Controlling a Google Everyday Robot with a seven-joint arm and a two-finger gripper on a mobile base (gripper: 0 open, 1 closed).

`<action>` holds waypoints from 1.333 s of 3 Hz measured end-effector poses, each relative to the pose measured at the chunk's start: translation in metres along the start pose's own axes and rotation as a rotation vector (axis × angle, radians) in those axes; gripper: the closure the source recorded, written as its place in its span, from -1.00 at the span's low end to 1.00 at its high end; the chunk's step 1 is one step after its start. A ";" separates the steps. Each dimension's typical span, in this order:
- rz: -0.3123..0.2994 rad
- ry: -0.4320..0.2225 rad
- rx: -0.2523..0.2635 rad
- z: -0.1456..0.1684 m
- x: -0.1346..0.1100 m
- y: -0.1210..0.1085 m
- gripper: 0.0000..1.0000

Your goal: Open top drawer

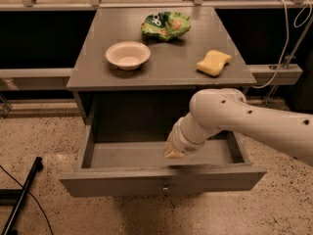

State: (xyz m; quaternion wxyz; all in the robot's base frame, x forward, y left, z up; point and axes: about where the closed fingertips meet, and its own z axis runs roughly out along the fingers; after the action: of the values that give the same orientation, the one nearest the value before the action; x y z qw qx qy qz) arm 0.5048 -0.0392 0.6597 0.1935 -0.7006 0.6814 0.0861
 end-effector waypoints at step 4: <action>0.012 0.025 -0.270 0.036 0.015 0.031 1.00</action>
Offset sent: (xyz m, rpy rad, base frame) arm 0.0113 -0.0049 -0.0253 -0.0723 0.1278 0.0823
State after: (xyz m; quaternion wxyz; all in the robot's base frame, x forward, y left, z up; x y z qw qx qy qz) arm 0.4799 -0.0387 0.6169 0.0887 -0.7172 0.6701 0.1695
